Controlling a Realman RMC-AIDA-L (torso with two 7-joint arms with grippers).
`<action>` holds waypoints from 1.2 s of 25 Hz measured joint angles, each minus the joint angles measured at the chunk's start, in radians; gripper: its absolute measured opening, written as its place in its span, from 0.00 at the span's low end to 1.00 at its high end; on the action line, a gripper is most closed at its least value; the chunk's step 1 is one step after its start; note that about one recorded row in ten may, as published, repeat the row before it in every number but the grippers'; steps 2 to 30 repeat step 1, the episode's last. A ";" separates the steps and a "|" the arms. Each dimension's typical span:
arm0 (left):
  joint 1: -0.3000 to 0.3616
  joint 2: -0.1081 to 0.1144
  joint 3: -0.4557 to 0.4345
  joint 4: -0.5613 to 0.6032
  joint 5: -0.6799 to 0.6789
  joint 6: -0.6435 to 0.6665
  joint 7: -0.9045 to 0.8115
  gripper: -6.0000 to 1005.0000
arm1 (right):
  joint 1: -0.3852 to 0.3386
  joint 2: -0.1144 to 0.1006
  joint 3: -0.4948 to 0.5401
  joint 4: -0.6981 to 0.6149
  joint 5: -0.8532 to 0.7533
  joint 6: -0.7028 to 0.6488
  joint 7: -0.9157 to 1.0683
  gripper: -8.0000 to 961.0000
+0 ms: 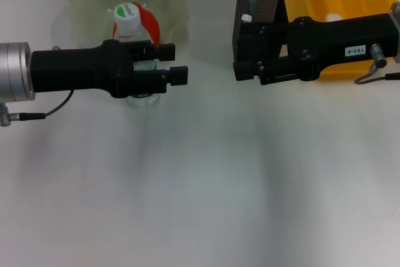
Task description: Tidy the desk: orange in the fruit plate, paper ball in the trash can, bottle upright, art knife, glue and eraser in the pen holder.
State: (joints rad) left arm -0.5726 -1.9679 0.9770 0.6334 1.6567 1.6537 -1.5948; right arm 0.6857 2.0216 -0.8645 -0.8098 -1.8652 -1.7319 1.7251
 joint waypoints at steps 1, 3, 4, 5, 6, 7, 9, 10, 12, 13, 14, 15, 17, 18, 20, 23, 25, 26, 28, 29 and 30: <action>0.000 0.000 -0.002 0.000 0.000 0.000 0.000 0.73 | 0.000 -0.001 0.000 0.000 0.000 0.001 0.000 0.75; 0.000 0.000 -0.002 0.000 0.000 0.000 0.000 0.73 | 0.000 -0.001 0.000 0.000 0.000 0.001 0.000 0.75; 0.000 0.000 -0.002 0.000 0.000 0.000 0.000 0.73 | 0.000 -0.001 0.000 0.000 0.000 0.001 0.000 0.75; 0.000 0.000 -0.002 0.000 0.000 0.000 0.000 0.73 | 0.000 -0.001 0.000 0.000 0.000 0.001 0.000 0.75; 0.000 0.000 -0.002 0.000 0.000 0.000 0.000 0.73 | 0.000 -0.001 0.000 0.000 0.000 0.001 0.000 0.75; 0.000 0.000 -0.002 0.000 0.000 0.000 0.000 0.73 | 0.000 -0.001 0.000 0.000 0.000 0.001 0.000 0.75; 0.000 0.000 -0.002 0.000 0.000 0.000 0.000 0.73 | 0.000 -0.001 0.000 0.000 0.000 0.001 0.000 0.75; 0.000 0.000 -0.002 0.000 0.000 0.000 0.000 0.73 | 0.000 -0.001 0.000 0.000 0.000 0.001 0.000 0.75; 0.000 0.000 -0.002 0.000 0.000 0.000 0.000 0.73 | 0.000 -0.001 0.000 0.000 0.000 0.001 0.000 0.75; 0.000 0.000 -0.002 0.000 0.000 0.000 0.000 0.73 | 0.000 -0.001 0.000 0.000 0.000 0.001 0.000 0.75; 0.000 0.000 -0.002 0.000 0.000 0.000 0.000 0.73 | 0.000 -0.001 0.000 0.000 0.000 0.001 0.000 0.75; 0.000 0.000 -0.002 0.000 0.000 0.000 0.000 0.73 | 0.000 -0.001 0.000 0.000 0.000 0.001 0.000 0.75; 0.000 0.000 -0.002 0.000 0.000 0.000 0.000 0.73 | 0.000 -0.001 0.000 0.000 0.000 0.001 0.000 0.75; 0.000 0.000 -0.002 0.000 0.000 0.000 0.000 0.73 | 0.000 -0.001 0.000 0.000 0.000 0.001 0.000 0.75; 0.000 0.000 -0.002 0.000 0.000 0.000 0.000 0.73 | 0.000 -0.001 0.000 0.000 0.000 0.001 0.000 0.75; 0.000 0.000 -0.002 0.000 0.000 0.000 0.000 0.73 | 0.000 -0.001 0.000 0.000 0.000 0.001 0.000 0.75; 0.000 0.000 -0.002 0.000 0.000 0.000 0.000 0.73 | 0.000 -0.001 0.000 0.000 0.000 0.001 0.000 0.75; 0.000 0.000 -0.002 0.000 0.000 0.000 0.000 0.73 | 0.000 -0.001 0.000 0.000 0.000 0.001 0.000 0.75; 0.000 0.000 -0.002 0.000 0.000 0.000 0.000 0.73 | 0.000 -0.001 0.000 0.000 0.000 0.001 0.000 0.75; 0.000 0.000 -0.002 0.000 0.000 0.000 0.000 0.73 | 0.000 -0.001 0.000 0.000 0.000 0.001 0.000 0.75; 0.000 0.000 -0.002 0.000 0.000 0.000 0.000 0.73 | 0.000 -0.001 0.000 0.000 0.000 0.001 0.000 0.75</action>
